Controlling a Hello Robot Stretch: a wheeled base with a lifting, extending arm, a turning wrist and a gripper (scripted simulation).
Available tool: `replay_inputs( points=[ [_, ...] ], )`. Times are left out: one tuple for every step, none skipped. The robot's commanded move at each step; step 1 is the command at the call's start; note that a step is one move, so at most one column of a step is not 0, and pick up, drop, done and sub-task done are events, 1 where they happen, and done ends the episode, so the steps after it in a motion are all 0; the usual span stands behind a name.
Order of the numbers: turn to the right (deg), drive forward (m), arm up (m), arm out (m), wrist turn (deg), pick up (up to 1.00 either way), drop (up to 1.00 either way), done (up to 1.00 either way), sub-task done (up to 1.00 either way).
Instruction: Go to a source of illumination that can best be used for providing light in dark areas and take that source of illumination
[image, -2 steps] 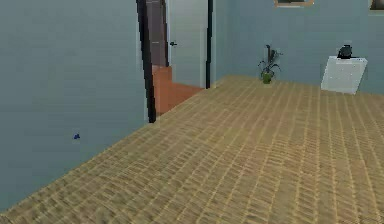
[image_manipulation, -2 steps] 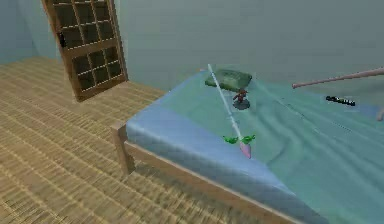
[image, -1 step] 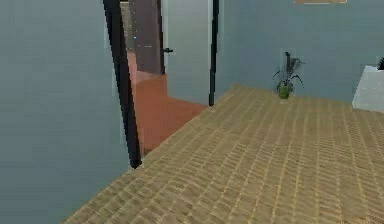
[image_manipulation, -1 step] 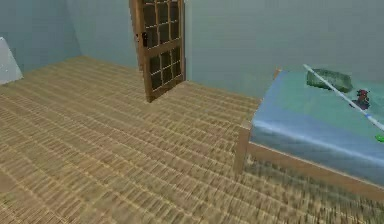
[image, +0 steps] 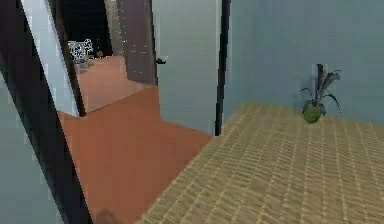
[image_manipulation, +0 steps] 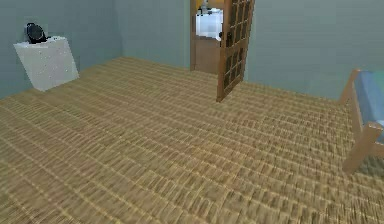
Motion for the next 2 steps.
replay_inputs(
  points=[
    [0.0, 0.75, 0.0, 0.0, 0.0, 0.0, 0.0, 0.0, 0.0],
    [-15.0, 0.0, 0.0, 0.0, 0.0, 0.0, 0.0, 0.0, 0.0]
  ],
)
